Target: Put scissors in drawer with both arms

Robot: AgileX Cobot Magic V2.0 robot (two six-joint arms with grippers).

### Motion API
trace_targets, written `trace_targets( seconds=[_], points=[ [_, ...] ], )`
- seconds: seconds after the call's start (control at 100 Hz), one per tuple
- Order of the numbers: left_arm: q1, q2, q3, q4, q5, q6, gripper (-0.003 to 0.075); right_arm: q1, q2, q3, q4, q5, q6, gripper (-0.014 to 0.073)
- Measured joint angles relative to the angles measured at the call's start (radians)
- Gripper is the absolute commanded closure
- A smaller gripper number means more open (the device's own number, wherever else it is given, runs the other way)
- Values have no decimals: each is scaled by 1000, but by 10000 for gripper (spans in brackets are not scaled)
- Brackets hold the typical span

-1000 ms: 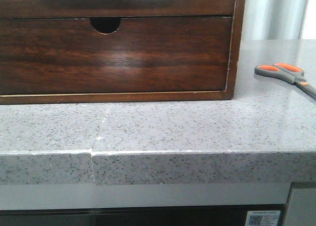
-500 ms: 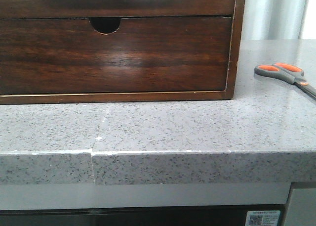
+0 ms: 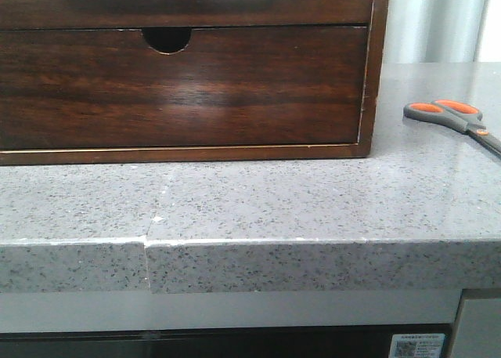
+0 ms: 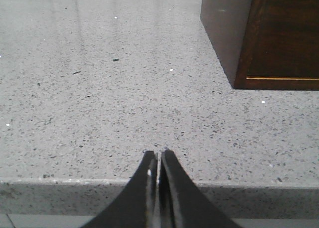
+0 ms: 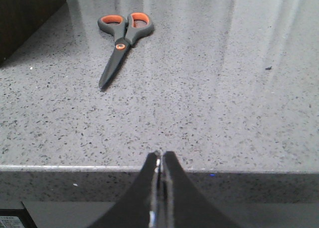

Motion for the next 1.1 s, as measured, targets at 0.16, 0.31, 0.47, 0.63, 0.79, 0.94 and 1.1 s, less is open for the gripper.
trace_targets(
  seconds=[0.16, 0.31, 0.47, 0.63, 0.79, 0.94, 1.1],
  points=[
    [0, 0, 0, 14, -2, 0, 742, 0, 0, 0, 0, -2, 0, 635],
    [0, 0, 0, 7, -35, 0, 742, 0, 0, 0, 0, -19, 0, 635],
    [0, 0, 0, -132, -84, 0, 742, 0, 0, 0, 7, -42, 0, 635],
    [0, 0, 0, -149, -100, 0, 742, 0, 0, 0, 7, -110, 0, 635],
    [0, 0, 0, -157, -154, 0, 742, 0, 0, 0, 7, -206, 0, 634],
    [0, 0, 0, -158, -245, 0, 742, 0, 0, 0, 7, -303, 0, 634],
    [0, 0, 0, -153, -369, 0, 742, 0, 0, 0, 7, -308, 0, 634]
  ],
)
